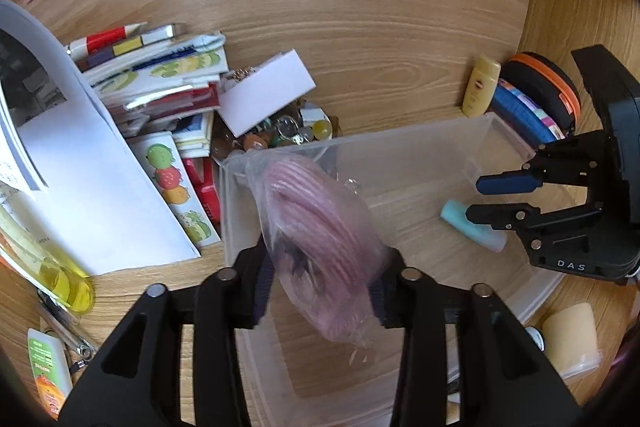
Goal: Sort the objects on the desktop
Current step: 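Carry the bagged rope and teal cylinder with both tools toward the clear box, then open both tools to drop the rope and teal cylinder into the box, then grasp the pink round container with the left tool while the right tool grasps the beige tub, then lift and carry the pink container and beige tub over the clear box, then open both tools to release the pink container and beige tub into the box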
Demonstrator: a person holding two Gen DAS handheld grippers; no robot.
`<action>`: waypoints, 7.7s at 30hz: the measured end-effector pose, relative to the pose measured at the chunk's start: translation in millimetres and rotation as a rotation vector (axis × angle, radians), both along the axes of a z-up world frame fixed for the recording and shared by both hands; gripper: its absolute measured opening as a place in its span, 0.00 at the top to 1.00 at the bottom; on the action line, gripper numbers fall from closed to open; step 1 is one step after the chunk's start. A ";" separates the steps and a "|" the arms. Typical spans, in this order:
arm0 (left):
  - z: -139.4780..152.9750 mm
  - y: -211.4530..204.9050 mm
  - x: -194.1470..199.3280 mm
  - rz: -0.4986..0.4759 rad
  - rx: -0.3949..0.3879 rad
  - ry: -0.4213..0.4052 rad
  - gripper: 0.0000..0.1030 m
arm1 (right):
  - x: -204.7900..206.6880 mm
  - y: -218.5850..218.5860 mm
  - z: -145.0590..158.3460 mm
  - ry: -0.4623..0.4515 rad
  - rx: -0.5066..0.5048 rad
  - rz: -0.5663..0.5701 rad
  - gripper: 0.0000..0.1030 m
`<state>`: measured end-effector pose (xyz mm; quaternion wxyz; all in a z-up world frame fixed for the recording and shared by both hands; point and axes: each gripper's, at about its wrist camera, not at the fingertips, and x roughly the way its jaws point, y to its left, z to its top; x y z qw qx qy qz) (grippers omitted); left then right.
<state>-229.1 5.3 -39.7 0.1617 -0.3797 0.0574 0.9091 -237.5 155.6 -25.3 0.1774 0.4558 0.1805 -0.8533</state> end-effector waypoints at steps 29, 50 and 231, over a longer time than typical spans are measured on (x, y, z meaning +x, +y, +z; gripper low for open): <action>57.0 3.4 66.2 0.024 -0.083 0.252 0.03 | 89.9 7.1 65.4 0.247 0.010 -0.075 0.22; 58.2 3.6 160.8 0.089 -0.163 0.322 0.01 | 168.7 43.2 54.2 0.270 -0.126 -0.077 0.16; -14.8 31.1 -36.2 -0.099 -0.141 -0.231 0.39 | -21.2 7.4 6.5 -0.001 -0.052 -0.076 0.39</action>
